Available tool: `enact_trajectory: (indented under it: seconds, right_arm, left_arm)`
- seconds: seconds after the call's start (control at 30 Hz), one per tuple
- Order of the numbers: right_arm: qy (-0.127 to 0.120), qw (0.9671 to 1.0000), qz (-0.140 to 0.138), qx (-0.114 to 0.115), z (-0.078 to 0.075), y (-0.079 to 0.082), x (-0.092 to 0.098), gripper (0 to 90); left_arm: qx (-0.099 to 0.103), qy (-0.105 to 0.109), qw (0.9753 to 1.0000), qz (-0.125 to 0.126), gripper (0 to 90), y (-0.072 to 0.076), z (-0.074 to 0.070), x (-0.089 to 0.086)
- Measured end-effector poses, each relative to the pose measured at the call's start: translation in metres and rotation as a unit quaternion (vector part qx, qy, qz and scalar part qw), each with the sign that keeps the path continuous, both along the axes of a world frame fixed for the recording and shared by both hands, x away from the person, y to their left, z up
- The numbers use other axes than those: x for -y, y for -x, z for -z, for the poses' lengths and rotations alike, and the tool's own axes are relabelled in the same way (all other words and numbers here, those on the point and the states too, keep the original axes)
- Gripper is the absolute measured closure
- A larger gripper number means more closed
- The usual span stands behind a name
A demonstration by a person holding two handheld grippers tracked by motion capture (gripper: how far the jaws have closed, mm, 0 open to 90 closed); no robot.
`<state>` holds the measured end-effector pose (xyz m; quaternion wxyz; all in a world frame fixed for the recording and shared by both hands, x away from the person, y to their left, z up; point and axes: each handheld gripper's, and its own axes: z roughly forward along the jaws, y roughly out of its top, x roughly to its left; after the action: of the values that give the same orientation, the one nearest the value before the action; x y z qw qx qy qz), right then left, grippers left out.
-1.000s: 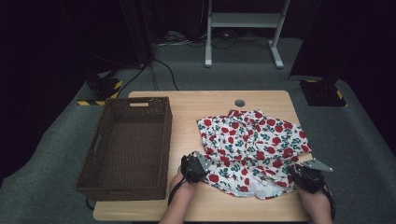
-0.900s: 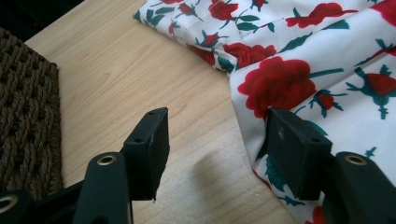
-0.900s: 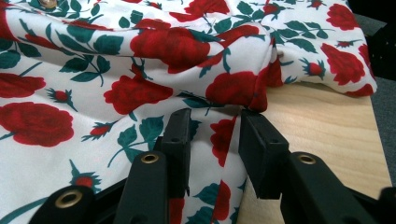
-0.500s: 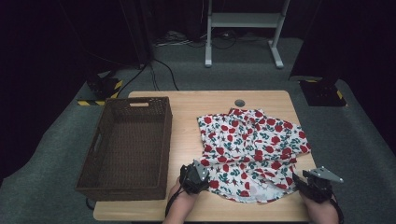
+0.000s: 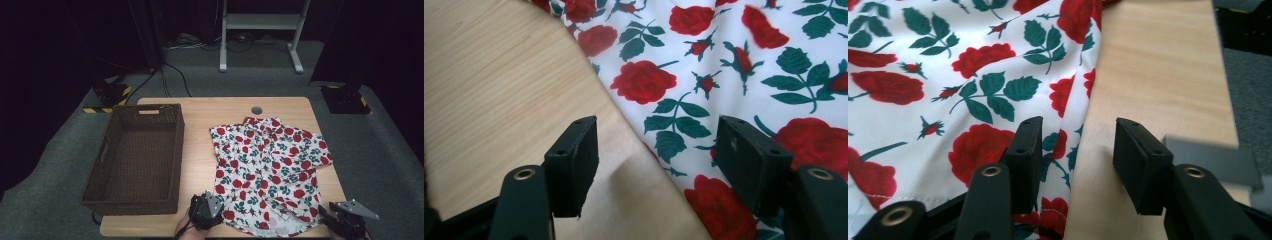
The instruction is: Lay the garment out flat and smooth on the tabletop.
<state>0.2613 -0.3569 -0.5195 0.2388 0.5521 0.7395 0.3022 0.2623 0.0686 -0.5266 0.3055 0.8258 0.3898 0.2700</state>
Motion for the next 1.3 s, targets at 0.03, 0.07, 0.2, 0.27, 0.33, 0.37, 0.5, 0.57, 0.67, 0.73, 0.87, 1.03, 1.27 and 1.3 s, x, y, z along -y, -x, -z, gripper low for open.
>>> enact_trajectory:
  seconds: [0.03, 0.07, 0.2, 0.27, 0.33, 0.37, 0.5, 0.57, 0.67, 0.73, 0.87, 1.03, 1.27, 1.3]
  right_arm:
    - [0.001, 1.0000, 0.001, 0.000, -0.001, 0.002, -0.001, 56.3]
    - [0.001, 1.0000, 0.000, 0.007, -0.003, 0.005, -0.002, 56.6]
    - [-0.009, 0.9987, -0.022, 0.045, -0.021, 0.012, -0.023, 61.4]
    - [-0.014, 0.9972, -0.044, 0.058, -0.025, 0.015, -0.040, 63.9]
    - [-0.016, 0.9956, -0.065, 0.065, -0.027, 0.017, -0.056, 68.2]
    - [-0.017, 0.9945, -0.079, 0.066, -0.028, 0.018, -0.063, 71.3]
    - [-0.030, 0.9916, -0.106, 0.067, -0.029, 0.018, -0.085, 76.6]
    - [-0.032, 0.9907, -0.116, 0.065, -0.028, 0.018, -0.094, 77.7]
    - [-0.033, 0.9894, -0.129, 0.057, -0.024, 0.019, -0.106, 77.7]
    - [-0.031, 0.9888, -0.137, 0.051, -0.020, 0.020, -0.113, 77.2]
    - [-0.021, 0.9874, -0.152, 0.036, -0.011, 0.019, -0.124, 75.3]
    - [-0.011, 0.9875, -0.157, 0.012, 0.001, 0.013, -0.131, 72.5]
    - [-0.002, 0.9877, -0.156, 0.009, 0.003, 0.013, -0.129, 88.7]
    - [0.001, 0.9876, -0.157, 0.009, 0.003, 0.013, -0.130, 89.2]
  left_arm:
    - [0.001, 0.000, 1.0000, -0.002, 33.0, 0.002, 0.000, -0.001]
    - [-0.003, 0.005, 1.0000, -0.005, 32.0, 0.003, 0.000, -0.001]
    - [-0.005, 0.018, 0.9998, -0.011, 26.2, -0.001, -0.002, -0.004]
    - [-0.007, 0.029, 0.9994, -0.015, 25.5, -0.006, -0.003, -0.006]
    - [-0.010, 0.030, 0.9992, -0.023, 24.2, -0.011, -0.001, -0.009]
    - [-0.009, 0.026, 0.9992, -0.027, 24.0, -0.014, 0.000, -0.011]
    - [-0.009, 0.026, 0.9987, -0.043, 20.9, -0.018, 0.003, -0.020]
    - [-0.011, 0.041, 0.9982, -0.044, 20.0, -0.018, 0.006, -0.023]
    - [-0.021, 0.056, 0.9968, -0.053, 16.7, -0.020, 0.007, -0.026]
    - [-0.030, 0.065, 0.9958, -0.057, 15.2, -0.021, 0.007, -0.028]
    - [-0.043, 0.078, 0.9943, -0.059, 14.9, -0.023, 0.008, -0.031]
    - [-0.044, 0.080, 0.9940, -0.060, 14.8, -0.023, 0.008, -0.031]
    - [-0.045, 0.081, 0.9939, -0.061, 14.7, -0.023, 0.008, -0.031]
    - [-0.044, 0.080, 0.9940, -0.061, 14.7, -0.023, 0.008, -0.031]
